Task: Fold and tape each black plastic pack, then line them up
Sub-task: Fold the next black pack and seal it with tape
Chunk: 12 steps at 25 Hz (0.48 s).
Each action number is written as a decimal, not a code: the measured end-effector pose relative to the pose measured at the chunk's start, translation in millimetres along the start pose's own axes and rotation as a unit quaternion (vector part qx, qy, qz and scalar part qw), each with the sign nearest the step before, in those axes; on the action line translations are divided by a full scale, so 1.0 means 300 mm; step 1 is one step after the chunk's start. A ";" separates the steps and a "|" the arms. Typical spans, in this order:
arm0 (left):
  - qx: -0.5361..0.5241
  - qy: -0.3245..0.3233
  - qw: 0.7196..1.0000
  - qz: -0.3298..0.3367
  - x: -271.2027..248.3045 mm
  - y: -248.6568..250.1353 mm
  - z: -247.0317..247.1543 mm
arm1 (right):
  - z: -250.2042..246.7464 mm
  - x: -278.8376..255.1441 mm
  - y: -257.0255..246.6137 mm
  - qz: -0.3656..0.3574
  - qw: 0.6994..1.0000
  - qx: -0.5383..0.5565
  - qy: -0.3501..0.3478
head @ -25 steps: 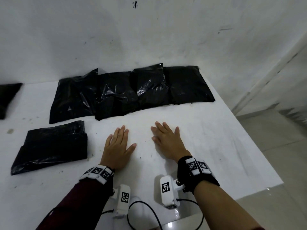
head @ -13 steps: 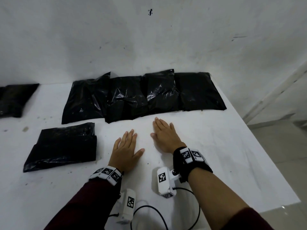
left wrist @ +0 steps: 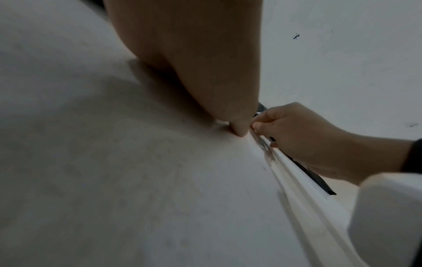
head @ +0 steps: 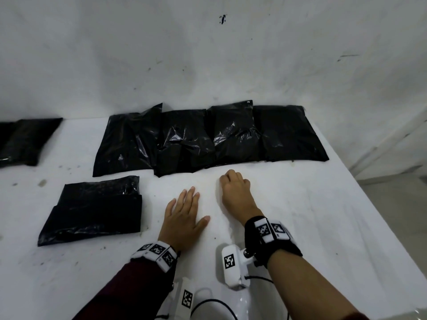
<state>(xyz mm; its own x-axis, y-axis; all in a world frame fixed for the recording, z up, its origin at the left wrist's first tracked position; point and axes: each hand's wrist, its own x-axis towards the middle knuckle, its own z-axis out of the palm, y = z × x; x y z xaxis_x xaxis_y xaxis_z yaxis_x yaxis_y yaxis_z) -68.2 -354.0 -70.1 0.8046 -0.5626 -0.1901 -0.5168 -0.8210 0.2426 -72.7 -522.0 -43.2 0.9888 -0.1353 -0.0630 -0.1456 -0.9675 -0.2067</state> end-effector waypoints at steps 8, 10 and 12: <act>0.002 0.021 1.000 0.009 0.001 -0.001 0.008 | 0.003 0.018 -0.019 0.043 0.998 0.039 0.010; 0.015 0.023 1.000 0.010 0.001 -0.001 0.008 | -0.012 0.004 -0.026 0.064 0.997 0.049 0.009; 0.010 0.027 1.000 0.012 -0.001 -0.002 0.013 | -0.027 -0.017 -0.035 0.087 0.996 0.035 -0.001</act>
<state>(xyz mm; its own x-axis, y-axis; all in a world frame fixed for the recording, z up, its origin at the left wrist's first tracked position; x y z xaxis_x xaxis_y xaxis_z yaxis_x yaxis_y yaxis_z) -69.3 -353.8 -74.0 0.8063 -0.5762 -0.1335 -0.5411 -0.8097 0.2272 -75.8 -512.8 -32.7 0.9483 -0.2996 -0.1051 -0.3170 -0.9119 -0.2606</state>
